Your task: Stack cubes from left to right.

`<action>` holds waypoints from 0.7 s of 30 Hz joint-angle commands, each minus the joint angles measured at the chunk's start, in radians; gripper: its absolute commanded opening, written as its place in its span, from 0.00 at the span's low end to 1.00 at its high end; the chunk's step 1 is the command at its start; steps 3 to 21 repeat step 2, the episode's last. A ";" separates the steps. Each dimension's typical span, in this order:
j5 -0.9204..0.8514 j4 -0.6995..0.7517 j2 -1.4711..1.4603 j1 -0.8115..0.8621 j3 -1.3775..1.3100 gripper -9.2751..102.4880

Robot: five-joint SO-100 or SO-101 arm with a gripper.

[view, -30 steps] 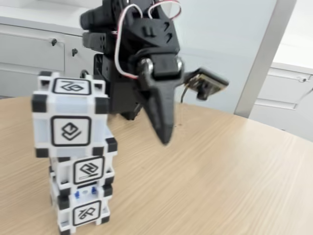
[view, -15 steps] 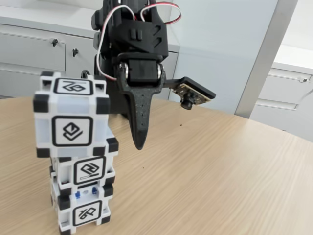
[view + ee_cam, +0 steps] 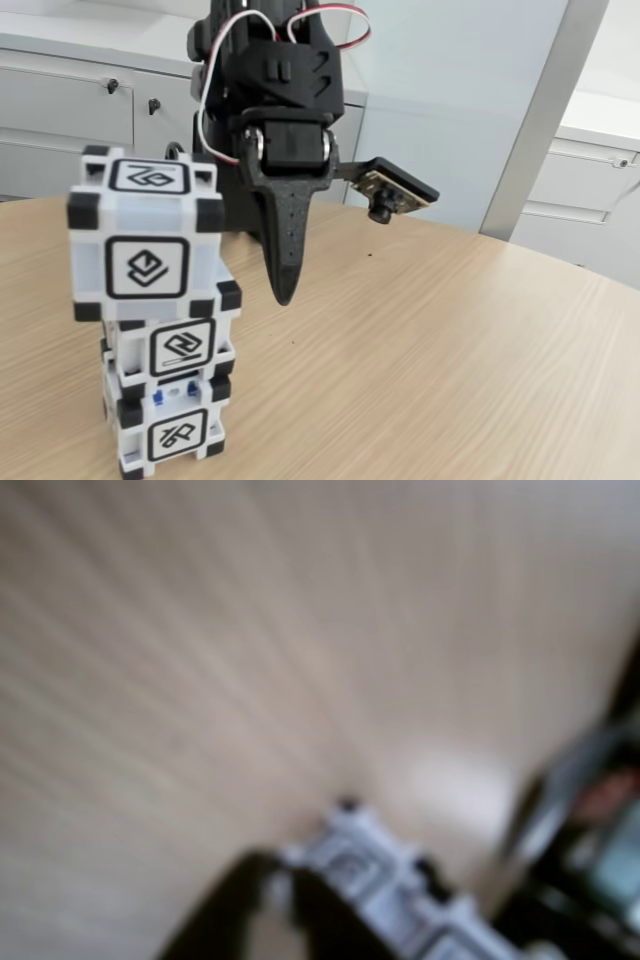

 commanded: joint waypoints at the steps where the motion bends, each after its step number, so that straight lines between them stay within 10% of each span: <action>1: -0.006 0.002 0.049 0.006 -0.009 0.08; 21: -0.006 0.002 0.049 0.006 -0.009 0.08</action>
